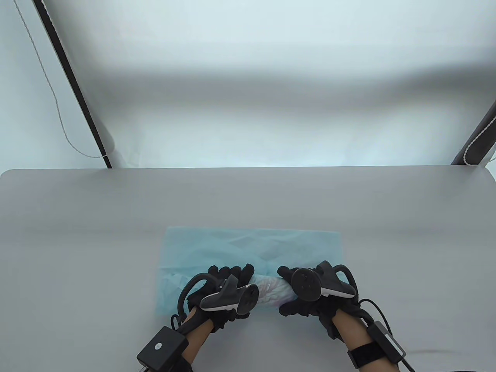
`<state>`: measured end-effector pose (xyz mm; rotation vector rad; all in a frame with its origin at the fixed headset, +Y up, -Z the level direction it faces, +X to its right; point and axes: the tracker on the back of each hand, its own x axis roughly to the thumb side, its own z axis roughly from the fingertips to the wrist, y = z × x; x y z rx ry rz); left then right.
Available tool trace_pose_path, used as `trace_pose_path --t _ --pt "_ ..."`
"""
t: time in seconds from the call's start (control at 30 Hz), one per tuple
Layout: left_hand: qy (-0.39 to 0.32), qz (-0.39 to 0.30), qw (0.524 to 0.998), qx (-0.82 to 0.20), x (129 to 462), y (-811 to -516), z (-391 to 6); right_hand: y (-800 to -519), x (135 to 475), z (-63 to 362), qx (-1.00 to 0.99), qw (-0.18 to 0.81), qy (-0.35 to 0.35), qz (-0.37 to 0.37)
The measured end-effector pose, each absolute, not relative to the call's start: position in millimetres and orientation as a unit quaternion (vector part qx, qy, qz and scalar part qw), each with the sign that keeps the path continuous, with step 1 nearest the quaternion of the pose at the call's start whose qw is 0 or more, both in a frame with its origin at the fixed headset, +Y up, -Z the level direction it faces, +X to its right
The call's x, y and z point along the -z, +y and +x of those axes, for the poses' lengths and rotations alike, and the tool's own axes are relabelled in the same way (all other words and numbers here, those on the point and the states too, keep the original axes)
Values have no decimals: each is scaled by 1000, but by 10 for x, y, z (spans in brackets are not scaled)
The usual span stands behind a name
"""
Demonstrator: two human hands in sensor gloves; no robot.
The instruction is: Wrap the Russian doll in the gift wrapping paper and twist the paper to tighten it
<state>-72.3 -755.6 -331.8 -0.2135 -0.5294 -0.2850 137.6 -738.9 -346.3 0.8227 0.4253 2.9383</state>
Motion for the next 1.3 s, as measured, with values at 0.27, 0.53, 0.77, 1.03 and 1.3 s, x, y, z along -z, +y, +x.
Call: trace_pose_path --t 0.27,0.53,0.77,1.03,1.3 --pt "-275 -137 947 92 3406 -7530 -790 -7452 3430 1302 -948 -2 178 265" --pt "-274 -195 941 33 3464 -7557 -890 -7459 3402 1271 -943 41 170 282" --pt "-276 -171 945 32 3420 -7576 -928 -7428 3413 1311 -948 50 136 283" --pt "-287 -117 949 62 3335 -7544 -863 -7444 3460 1388 -949 88 157 261" --pt "-281 -114 947 108 3356 -7592 -783 -7455 3495 1410 -945 110 175 254"
